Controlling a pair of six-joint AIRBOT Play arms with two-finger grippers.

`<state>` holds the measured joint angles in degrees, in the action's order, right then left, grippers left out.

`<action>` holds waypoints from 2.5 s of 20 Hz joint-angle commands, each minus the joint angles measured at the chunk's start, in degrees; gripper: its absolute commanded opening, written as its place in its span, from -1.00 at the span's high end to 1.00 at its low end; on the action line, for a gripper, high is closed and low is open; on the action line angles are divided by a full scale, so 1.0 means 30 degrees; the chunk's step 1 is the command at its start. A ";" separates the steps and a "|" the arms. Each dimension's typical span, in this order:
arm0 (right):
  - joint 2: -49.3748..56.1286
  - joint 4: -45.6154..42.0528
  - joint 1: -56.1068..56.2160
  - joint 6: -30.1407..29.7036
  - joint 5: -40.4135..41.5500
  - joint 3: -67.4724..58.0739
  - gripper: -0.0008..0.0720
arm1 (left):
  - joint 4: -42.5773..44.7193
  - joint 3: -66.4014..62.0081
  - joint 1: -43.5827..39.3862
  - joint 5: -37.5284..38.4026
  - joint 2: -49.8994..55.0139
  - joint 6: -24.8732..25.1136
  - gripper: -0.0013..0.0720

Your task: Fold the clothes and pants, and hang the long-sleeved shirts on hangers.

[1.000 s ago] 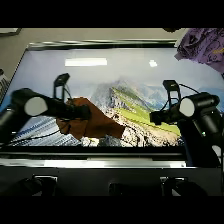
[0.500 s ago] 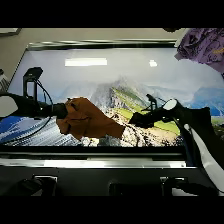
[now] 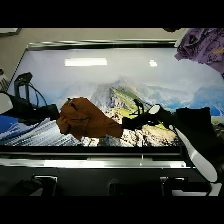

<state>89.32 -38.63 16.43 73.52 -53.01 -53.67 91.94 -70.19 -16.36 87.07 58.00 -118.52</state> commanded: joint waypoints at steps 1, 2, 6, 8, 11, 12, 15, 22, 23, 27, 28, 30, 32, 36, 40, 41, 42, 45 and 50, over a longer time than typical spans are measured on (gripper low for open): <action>-0.0131 0.0284 0.0204 -0.0095 0.0204 -0.0007 0.88 | -0.0168 0.1566 0.2419 -0.0364 -0.0685 -0.0277 -1.00; -0.0328 0.0146 0.0204 -0.0080 0.0131 -0.0007 0.88 | -0.1115 0.2688 0.3475 -0.1311 -0.1035 0.0131 -1.00; -0.1537 -0.1086 0.0204 -0.0066 -0.0393 -0.0007 0.88 | -0.9683 0.8561 0.7016 -0.5428 -0.1231 0.6011 -1.00; -0.2011 -0.1355 0.0204 -0.0066 -0.0831 0.0000 0.88 | -1.2910 1.1329 0.7366 -0.7701 -0.1122 0.7847 -1.00; -0.2528 -0.1370 0.0204 0.0459 -0.1107 -0.0007 0.88 | -1.5358 1.4112 0.7089 -1.0535 -0.0940 0.9275 -1.00; -0.2681 -0.1362 0.0204 0.0736 -0.1064 -0.0007 0.88 | -1.5926 1.4710 0.6929 -1.1315 -0.0765 0.9683 -1.00; -0.2907 -0.1413 0.0204 0.1115 -0.1377 -0.0007 0.88 | -1.8083 1.5467 0.6098 -1.3027 0.0495 1.1533 -1.00; -0.2914 -0.1428 0.0204 0.1938 -0.1807 -0.0007 0.88 | -2.2673 1.5387 0.5187 -1.4411 0.4379 1.5183 0.08; -0.2936 -0.1428 0.0204 0.1938 -0.1938 -0.0007 0.88 | -2.2688 1.5234 0.5195 -1.4243 0.4393 1.5540 0.81; -0.4269 -0.3490 0.0197 0.3657 -0.1246 -0.0335 0.89 | -2.2535 1.2990 0.5668 -1.1876 0.3016 1.6079 0.92; -0.4779 -0.4962 0.0197 0.4743 -0.1202 -0.0729 0.89 | -2.2243 1.2152 0.5996 -1.1322 0.2317 1.5824 0.92; -0.5807 -0.8269 0.0197 0.6375 -0.1399 -0.2288 0.89 | -2.0611 1.0229 0.6819 -1.0790 0.0714 1.4141 0.92; -0.6827 -1.1672 0.0204 0.7665 -0.1814 -0.4597 0.89 | -1.8331 0.7650 0.7941 -1.0258 -0.0867 1.2349 0.93; -0.8495 -1.5846 0.0204 0.8502 -0.2732 -1.0608 0.89 | -1.6619 0.0962 1.0615 -0.7643 -0.2645 1.1497 0.92; -1.0754 -1.6028 0.0204 0.8196 -0.4044 -1.5803 0.89 | -1.5999 -0.4874 1.2072 -0.5617 -0.4036 1.1271 0.92; -1.1526 -1.6211 0.0204 0.8123 -0.4641 -1.6735 0.89 | -1.4630 -0.5996 1.2233 -0.5442 -0.4663 1.0499 0.92; -1.2335 -1.6509 0.0204 0.8131 -0.5136 -1.7347 0.89 | -1.2823 -0.6856 1.2305 -0.5435 -0.5370 0.9551 0.92; -1.4972 -1.7369 0.0204 0.8480 -0.5945 -1.8076 0.89 | -0.6047 -0.8182 1.2371 -0.5523 -0.7817 0.5472 0.92; -1.5897 -1.9671 0.0204 1.0411 -0.4860 -1.8068 0.89 | -0.2637 -0.8102 1.2371 -0.5515 -0.9479 0.4138 0.92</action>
<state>42.92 -92.66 17.02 101.21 -68.66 -107.18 75.81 -93.49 20.56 70.30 31.86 -102.37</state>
